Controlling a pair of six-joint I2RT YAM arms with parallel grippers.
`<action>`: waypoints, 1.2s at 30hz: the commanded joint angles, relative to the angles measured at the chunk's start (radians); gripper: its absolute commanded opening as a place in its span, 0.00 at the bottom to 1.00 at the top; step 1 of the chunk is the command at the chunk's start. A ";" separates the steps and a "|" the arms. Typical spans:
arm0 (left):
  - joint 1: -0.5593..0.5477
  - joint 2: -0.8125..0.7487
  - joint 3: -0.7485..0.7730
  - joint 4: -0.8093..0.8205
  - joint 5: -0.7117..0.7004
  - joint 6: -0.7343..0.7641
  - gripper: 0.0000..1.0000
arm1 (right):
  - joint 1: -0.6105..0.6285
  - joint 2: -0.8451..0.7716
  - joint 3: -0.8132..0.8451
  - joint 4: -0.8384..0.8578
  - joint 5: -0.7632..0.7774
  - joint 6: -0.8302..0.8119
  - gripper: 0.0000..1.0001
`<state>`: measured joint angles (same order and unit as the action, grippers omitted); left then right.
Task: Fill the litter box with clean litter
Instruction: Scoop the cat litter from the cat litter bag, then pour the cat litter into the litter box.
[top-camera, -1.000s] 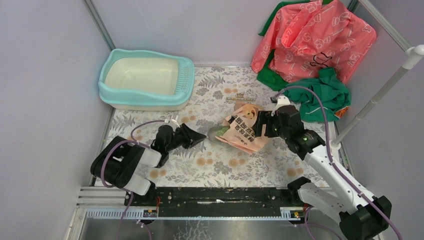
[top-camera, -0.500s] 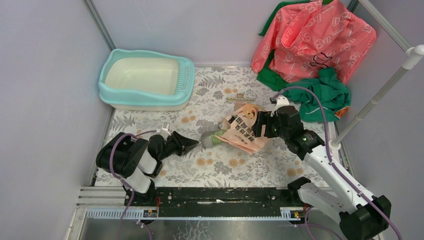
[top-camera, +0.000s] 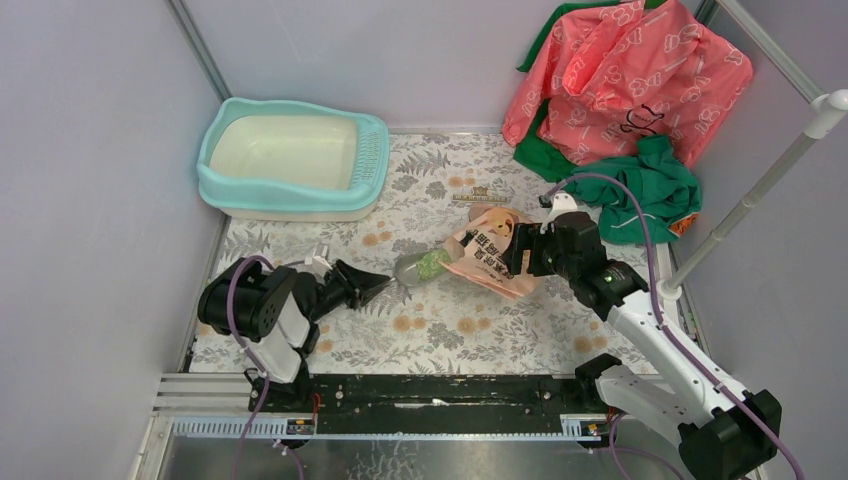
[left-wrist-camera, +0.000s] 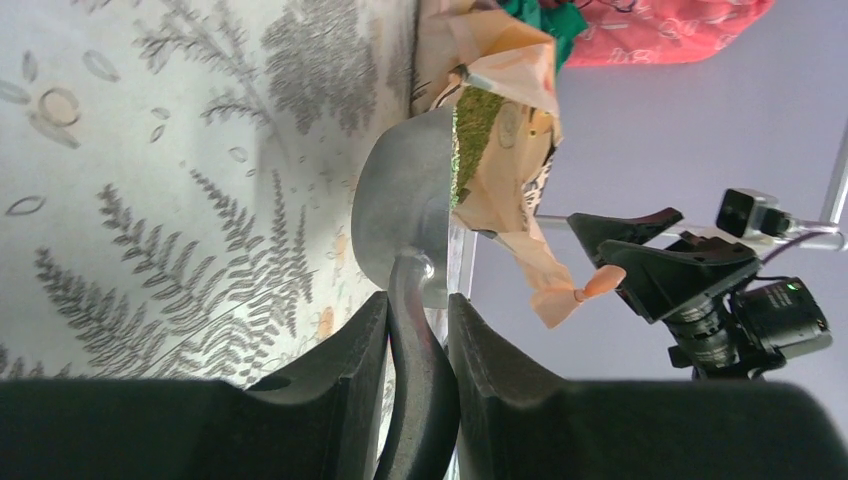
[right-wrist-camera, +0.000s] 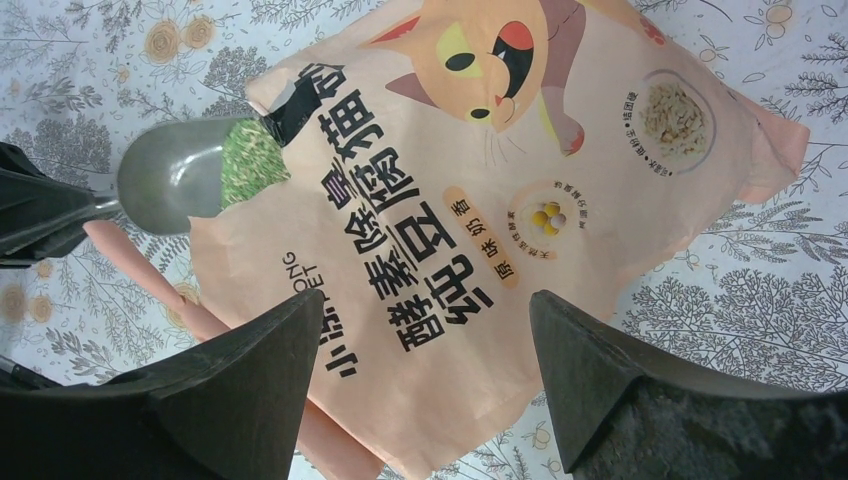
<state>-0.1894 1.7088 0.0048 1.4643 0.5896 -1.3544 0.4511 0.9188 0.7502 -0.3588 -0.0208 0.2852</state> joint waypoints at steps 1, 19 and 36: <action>0.035 -0.079 -0.051 0.110 0.030 -0.026 0.00 | -0.005 0.000 -0.001 0.041 -0.018 -0.003 0.83; 0.155 -0.623 0.210 -0.705 0.053 0.082 0.00 | -0.005 -0.005 0.000 0.048 -0.034 -0.002 0.82; 0.372 -0.408 0.592 -0.767 0.009 0.101 0.00 | -0.005 -0.021 -0.029 0.067 -0.088 0.007 0.82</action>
<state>0.1440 1.2823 0.4770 0.6884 0.6250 -1.2873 0.4507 0.9188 0.7364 -0.3435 -0.0723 0.2852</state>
